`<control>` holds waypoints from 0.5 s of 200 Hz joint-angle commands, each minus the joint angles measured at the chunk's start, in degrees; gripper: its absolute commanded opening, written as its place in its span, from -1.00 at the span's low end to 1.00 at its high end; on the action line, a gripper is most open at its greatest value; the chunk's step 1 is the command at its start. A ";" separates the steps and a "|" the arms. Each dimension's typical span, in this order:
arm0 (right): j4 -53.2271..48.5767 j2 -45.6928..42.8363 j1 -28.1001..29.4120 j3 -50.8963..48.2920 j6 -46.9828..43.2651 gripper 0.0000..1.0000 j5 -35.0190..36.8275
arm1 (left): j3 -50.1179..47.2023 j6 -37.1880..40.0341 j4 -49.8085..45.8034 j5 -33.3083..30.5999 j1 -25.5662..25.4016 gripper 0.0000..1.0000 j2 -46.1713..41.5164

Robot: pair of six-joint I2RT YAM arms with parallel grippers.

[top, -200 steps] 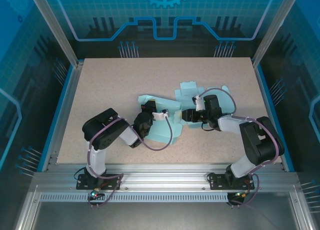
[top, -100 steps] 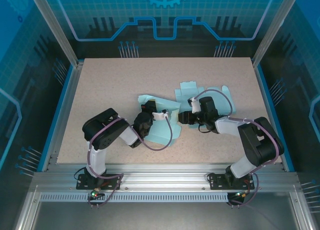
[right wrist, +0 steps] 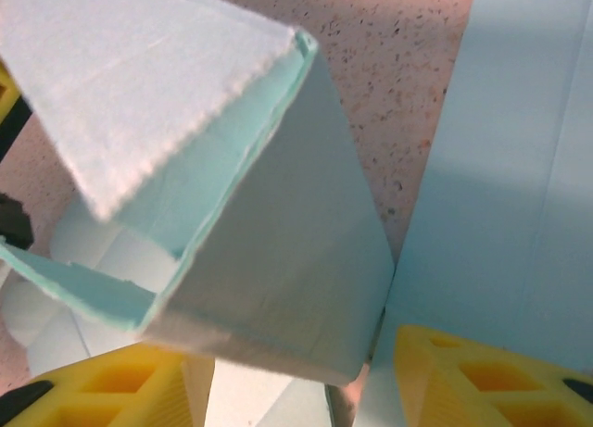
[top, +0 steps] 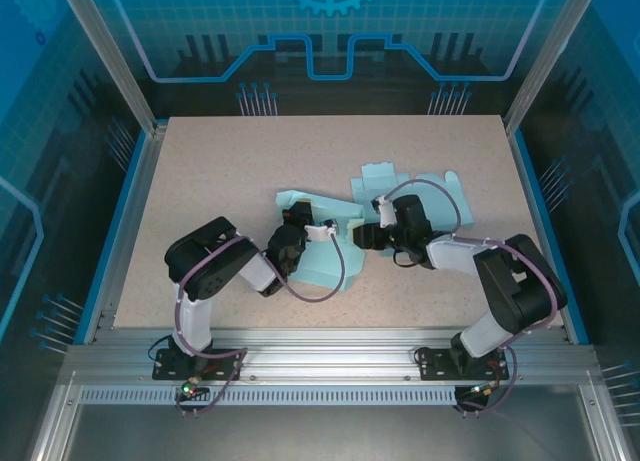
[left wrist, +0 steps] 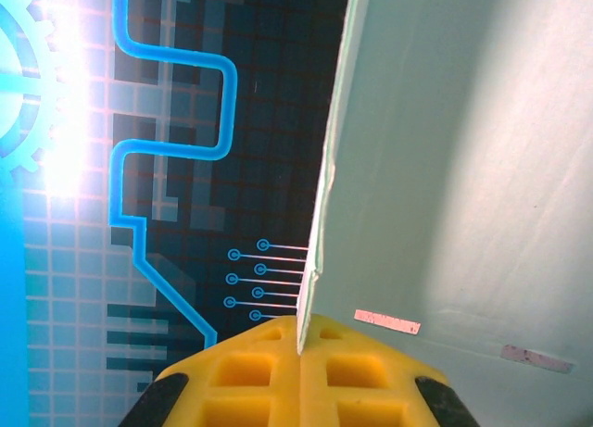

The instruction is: Fold the paper box

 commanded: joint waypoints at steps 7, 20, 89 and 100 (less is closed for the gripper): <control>2.69 2.76 2.35 3.08 -0.66 0.08 6.91 | -0.19 0.27 1.36 1.46 -0.50 -1.00 0.78; 3.42 3.49 2.96 3.29 -0.37 0.07 9.43 | -0.25 0.32 1.36 1.48 -0.58 -1.00 0.62; 6.04 6.60 8.37 4.41 -1.65 0.00 25.54 | -0.18 0.06 1.35 1.87 -0.95 -1.00 0.70; 6.20 7.15 9.04 4.83 -1.58 -0.04 27.84 | -0.18 0.03 1.35 1.94 -0.97 -1.00 0.70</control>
